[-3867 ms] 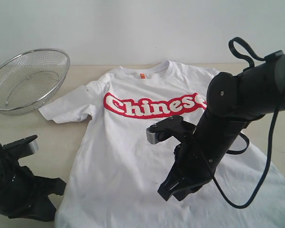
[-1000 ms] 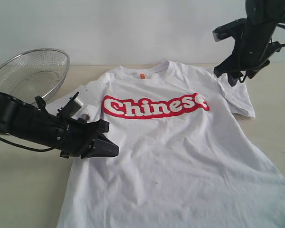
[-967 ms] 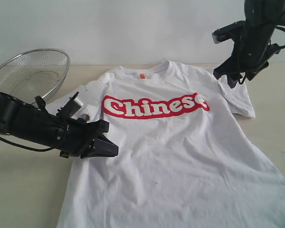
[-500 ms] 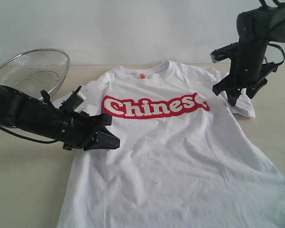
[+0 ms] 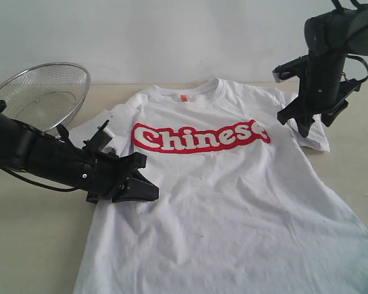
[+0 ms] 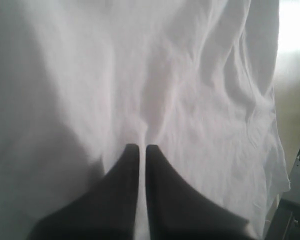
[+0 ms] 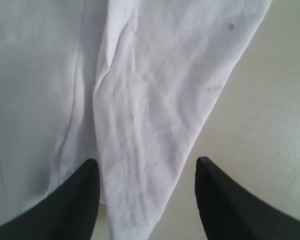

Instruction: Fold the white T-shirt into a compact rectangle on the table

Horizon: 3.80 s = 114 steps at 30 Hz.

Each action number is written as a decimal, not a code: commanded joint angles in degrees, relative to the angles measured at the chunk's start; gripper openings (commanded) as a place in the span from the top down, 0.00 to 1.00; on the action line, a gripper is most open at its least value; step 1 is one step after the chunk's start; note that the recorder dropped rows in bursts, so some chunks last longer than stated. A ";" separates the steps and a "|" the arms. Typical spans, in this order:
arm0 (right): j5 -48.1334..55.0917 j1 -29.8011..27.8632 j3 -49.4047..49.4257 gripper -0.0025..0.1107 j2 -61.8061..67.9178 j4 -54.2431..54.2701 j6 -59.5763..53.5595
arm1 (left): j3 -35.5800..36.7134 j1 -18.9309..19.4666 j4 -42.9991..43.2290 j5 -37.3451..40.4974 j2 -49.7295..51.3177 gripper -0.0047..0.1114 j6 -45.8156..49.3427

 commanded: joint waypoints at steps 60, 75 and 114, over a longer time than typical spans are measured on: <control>-6.54 9.27 -0.37 0.98 -3.88 3.77 0.55 | 0.04 -0.20 0.80 0.31 0.85 0.92 -0.35; -8.86 6.50 -0.37 0.98 -4.12 -7.15 15.31 | 0.04 -0.20 1.92 0.32 0.85 0.92 -1.13; -6.18 -5.77 -0.37 0.98 -3.86 31.05 -8.29 | 0.04 -0.20 2.27 0.96 0.85 0.92 -1.83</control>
